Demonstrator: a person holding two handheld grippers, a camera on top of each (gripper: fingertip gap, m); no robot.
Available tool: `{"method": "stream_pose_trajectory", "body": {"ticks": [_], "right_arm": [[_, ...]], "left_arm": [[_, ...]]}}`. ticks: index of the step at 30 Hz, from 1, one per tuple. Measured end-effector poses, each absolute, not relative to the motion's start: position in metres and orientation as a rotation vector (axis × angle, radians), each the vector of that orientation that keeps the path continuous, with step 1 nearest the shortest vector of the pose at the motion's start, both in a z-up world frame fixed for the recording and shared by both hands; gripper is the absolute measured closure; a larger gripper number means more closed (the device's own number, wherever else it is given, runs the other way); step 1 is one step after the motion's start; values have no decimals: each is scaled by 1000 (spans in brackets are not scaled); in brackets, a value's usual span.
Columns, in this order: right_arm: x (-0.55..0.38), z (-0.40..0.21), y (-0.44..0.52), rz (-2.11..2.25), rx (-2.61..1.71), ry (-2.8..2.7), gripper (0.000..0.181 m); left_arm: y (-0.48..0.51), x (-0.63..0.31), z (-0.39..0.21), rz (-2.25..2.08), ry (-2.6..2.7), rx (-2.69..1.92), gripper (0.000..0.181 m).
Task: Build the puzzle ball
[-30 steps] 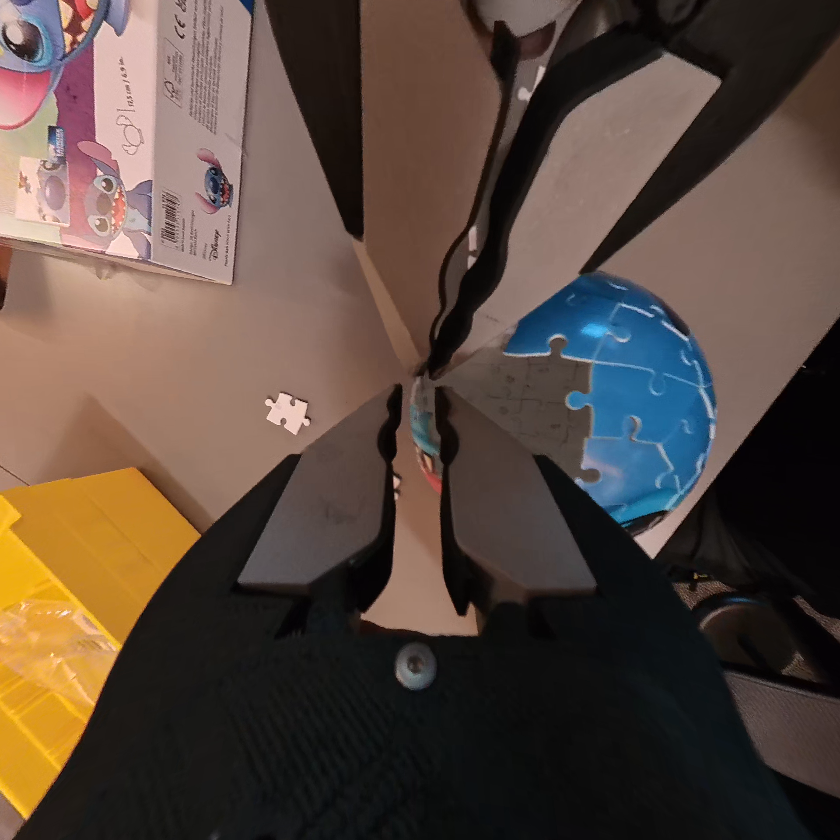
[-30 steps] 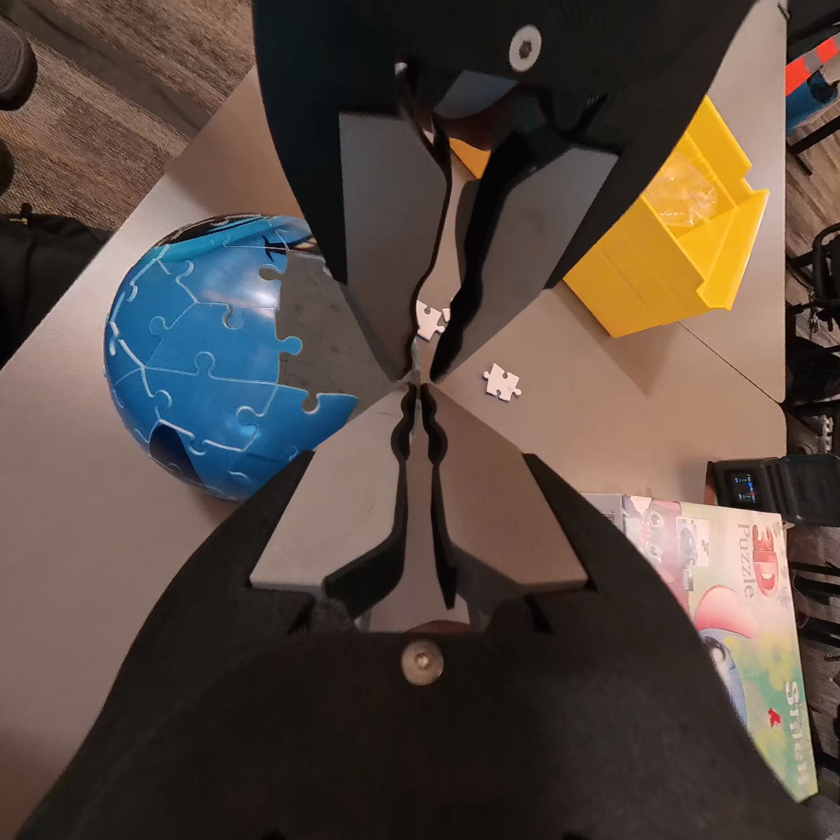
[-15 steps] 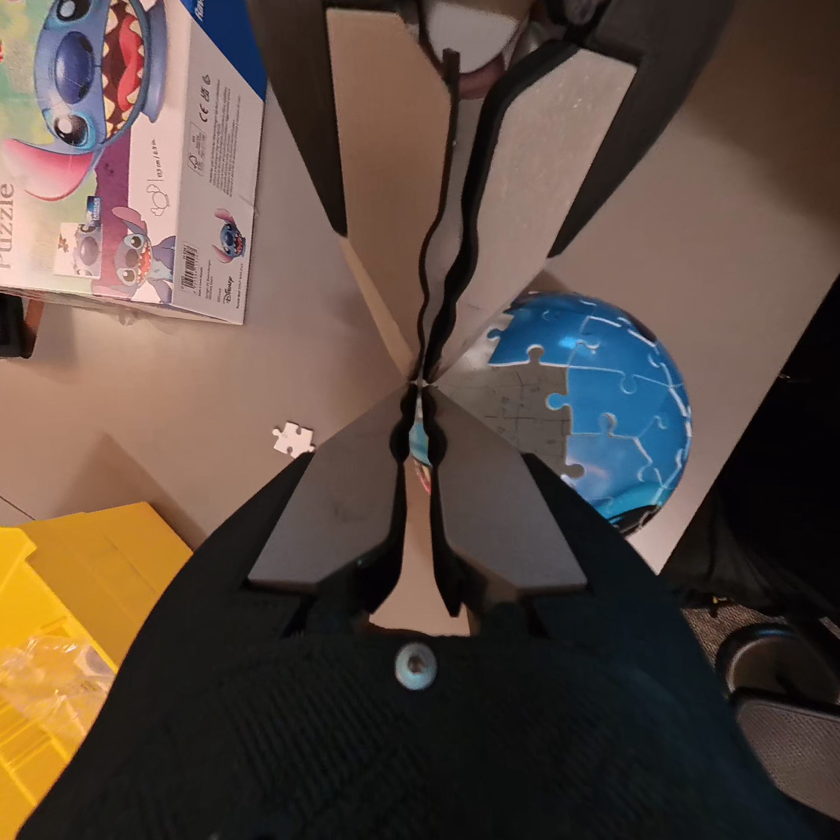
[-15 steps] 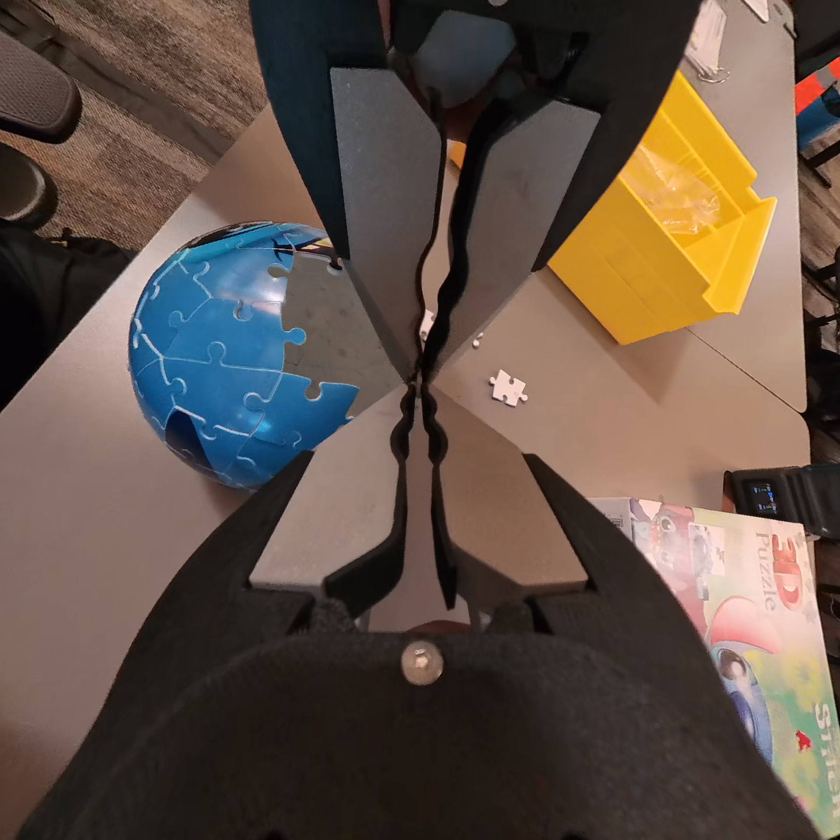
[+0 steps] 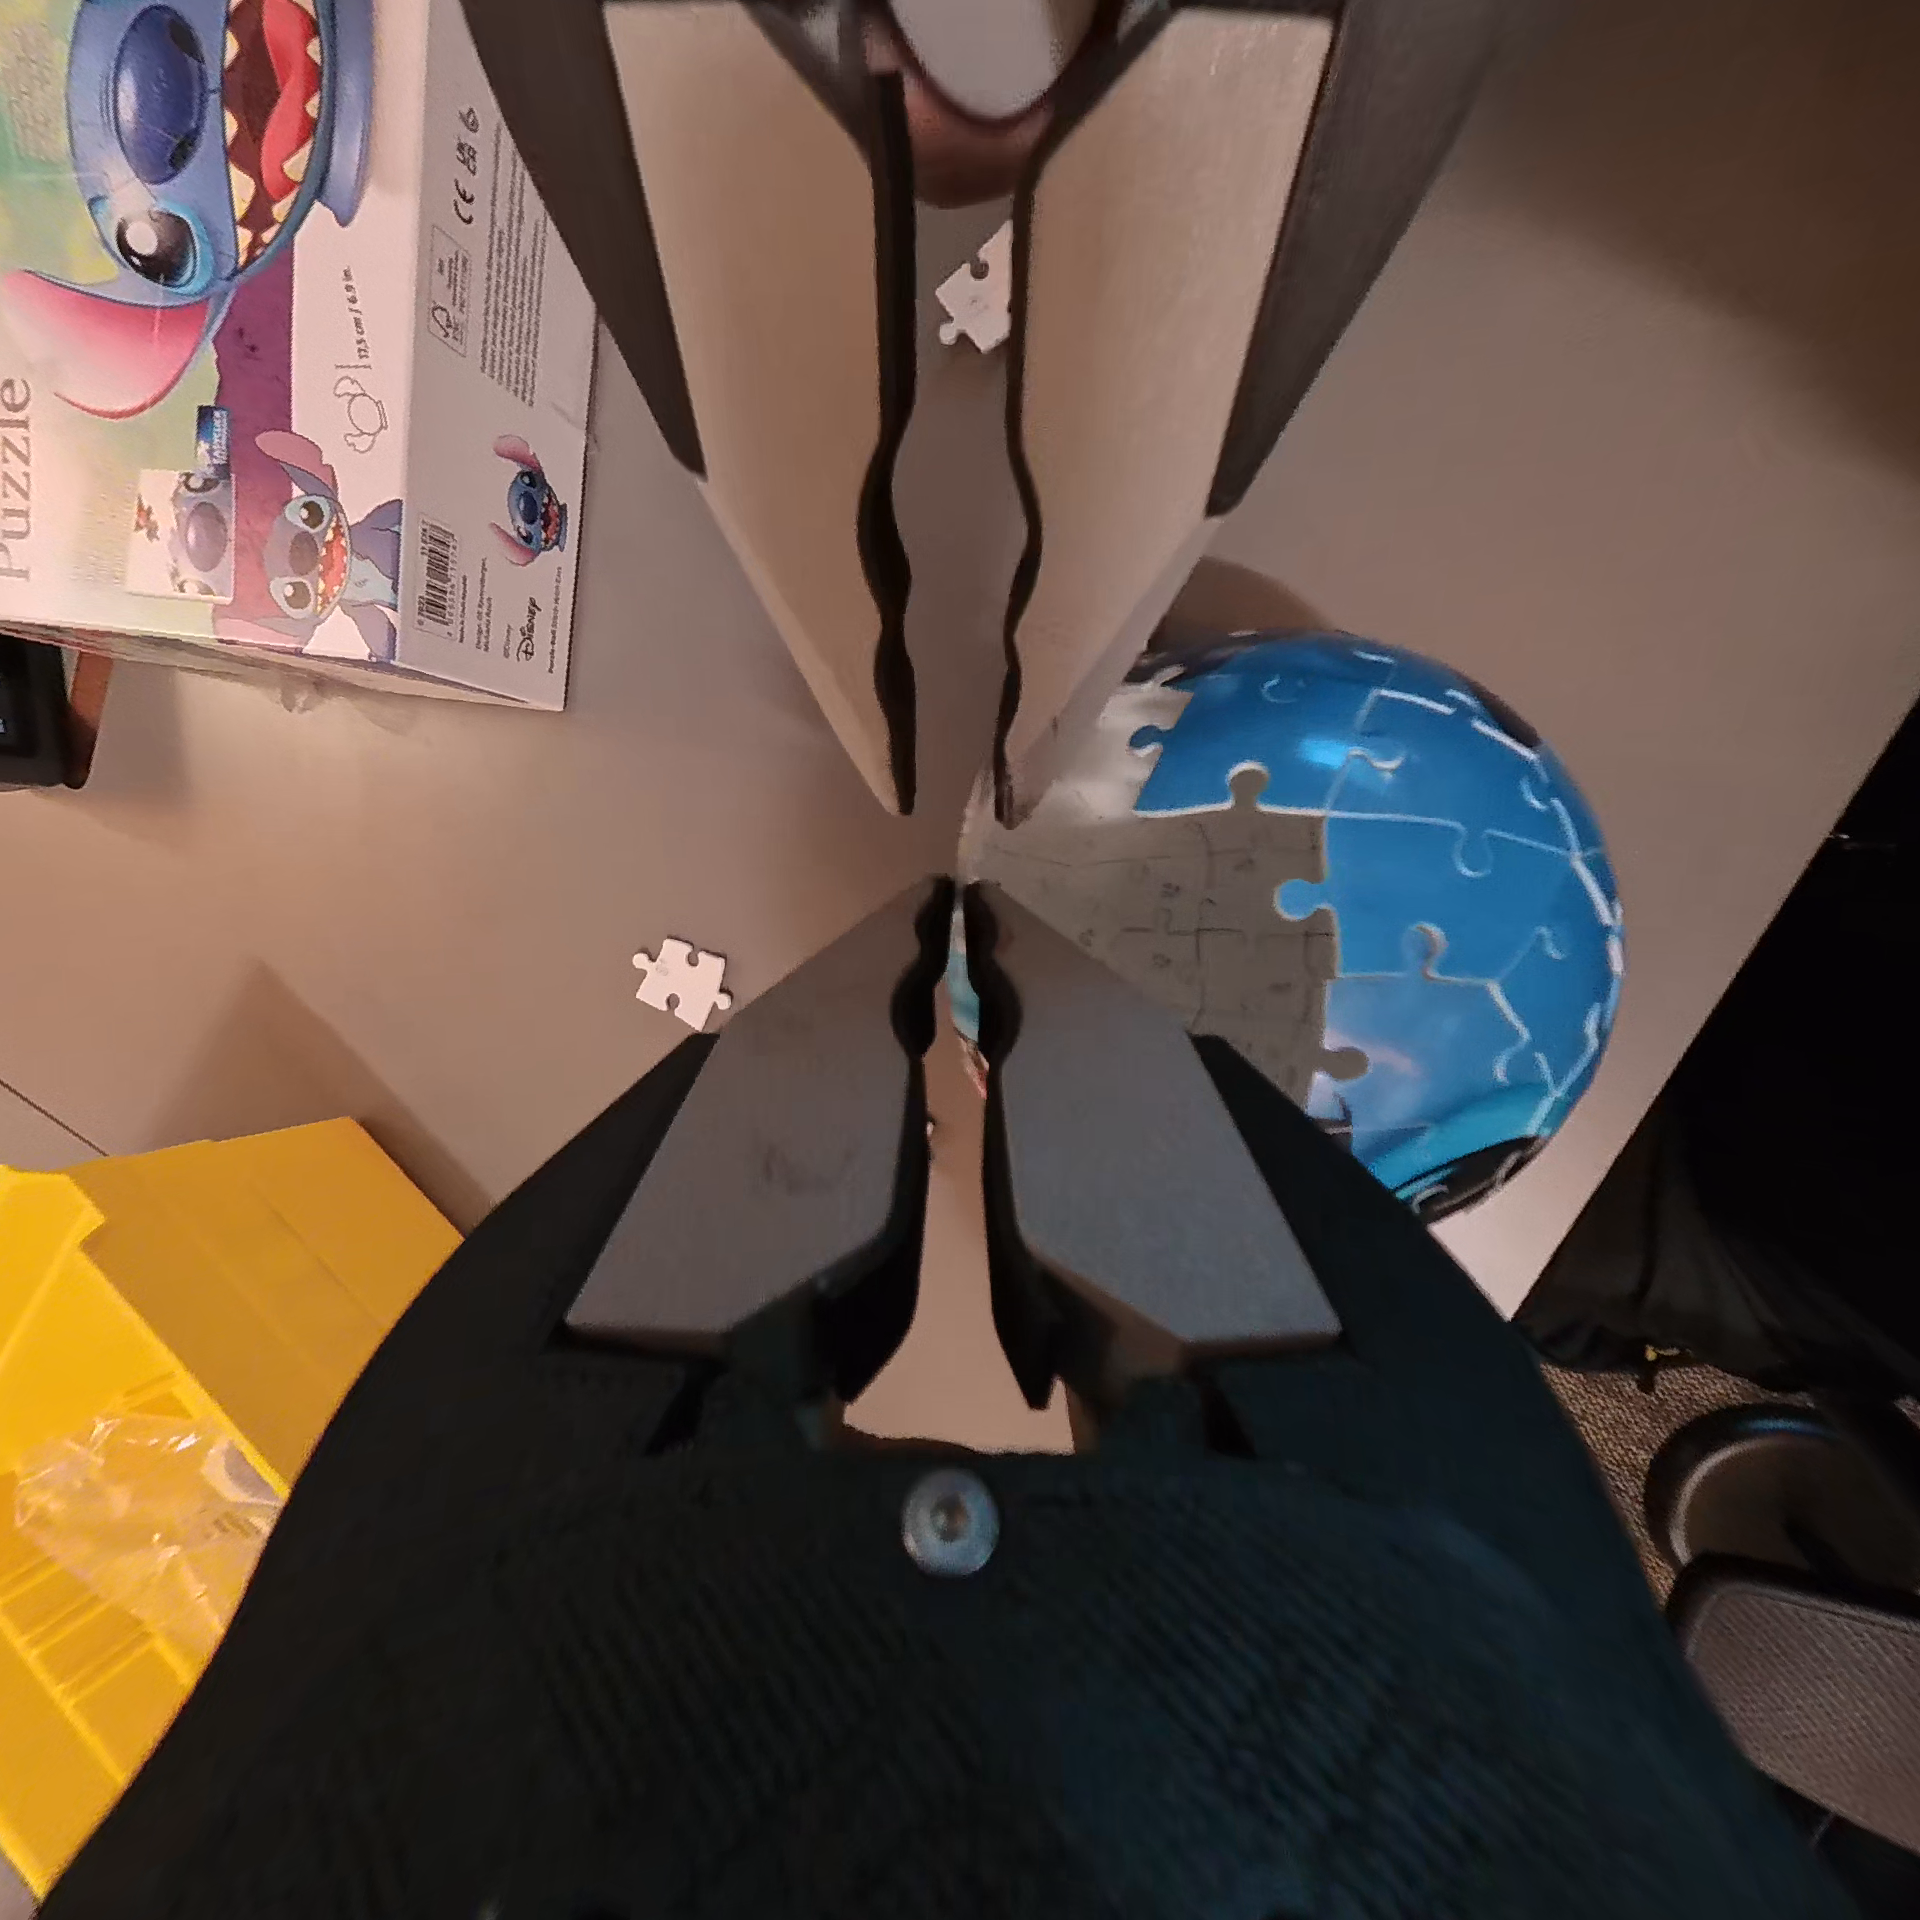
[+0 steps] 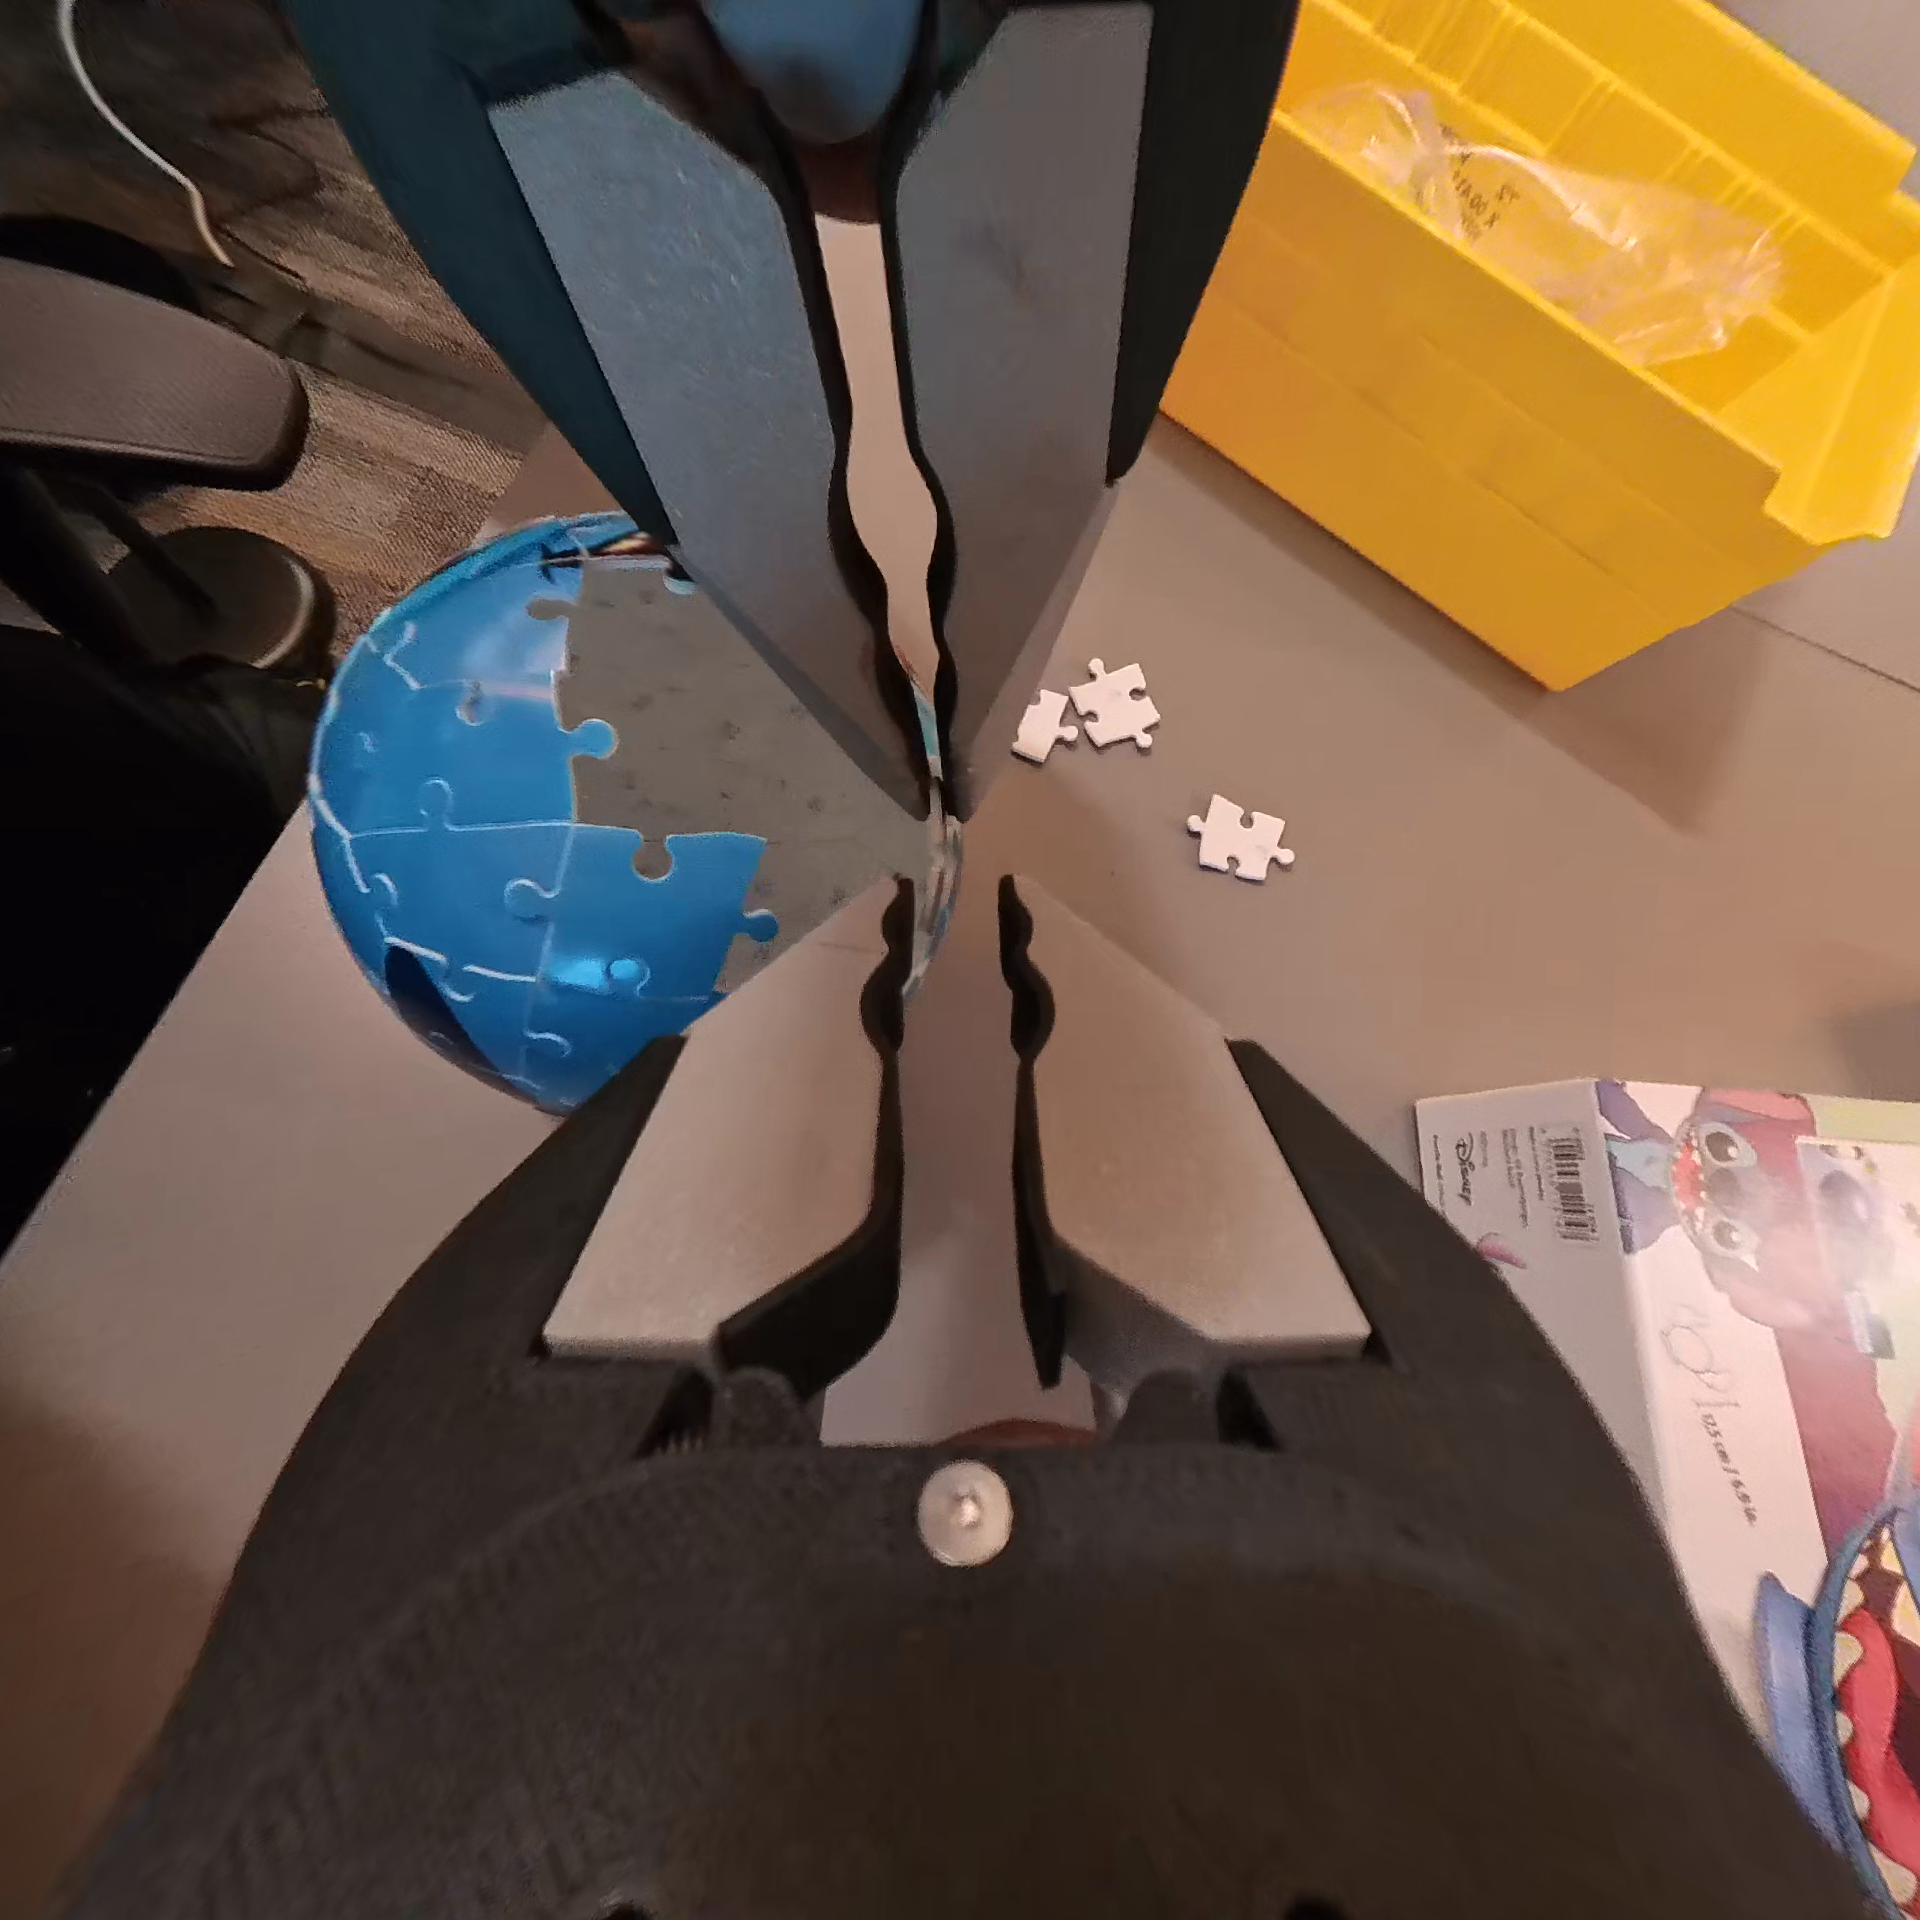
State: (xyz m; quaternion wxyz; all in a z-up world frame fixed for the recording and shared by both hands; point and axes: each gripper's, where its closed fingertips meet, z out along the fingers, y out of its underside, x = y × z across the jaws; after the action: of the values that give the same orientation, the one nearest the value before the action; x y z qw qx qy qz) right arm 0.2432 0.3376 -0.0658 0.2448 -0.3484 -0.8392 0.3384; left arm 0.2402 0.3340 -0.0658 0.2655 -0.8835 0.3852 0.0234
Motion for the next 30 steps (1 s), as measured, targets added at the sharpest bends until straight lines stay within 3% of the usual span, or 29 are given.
{"method": "stream_pose_trajectory", "body": {"ticks": [30], "right_arm": [[227,-82,330,855,-967,-2275,176]], "left_arm": [[332,234,-66,137,1023,-2413,181]]}}
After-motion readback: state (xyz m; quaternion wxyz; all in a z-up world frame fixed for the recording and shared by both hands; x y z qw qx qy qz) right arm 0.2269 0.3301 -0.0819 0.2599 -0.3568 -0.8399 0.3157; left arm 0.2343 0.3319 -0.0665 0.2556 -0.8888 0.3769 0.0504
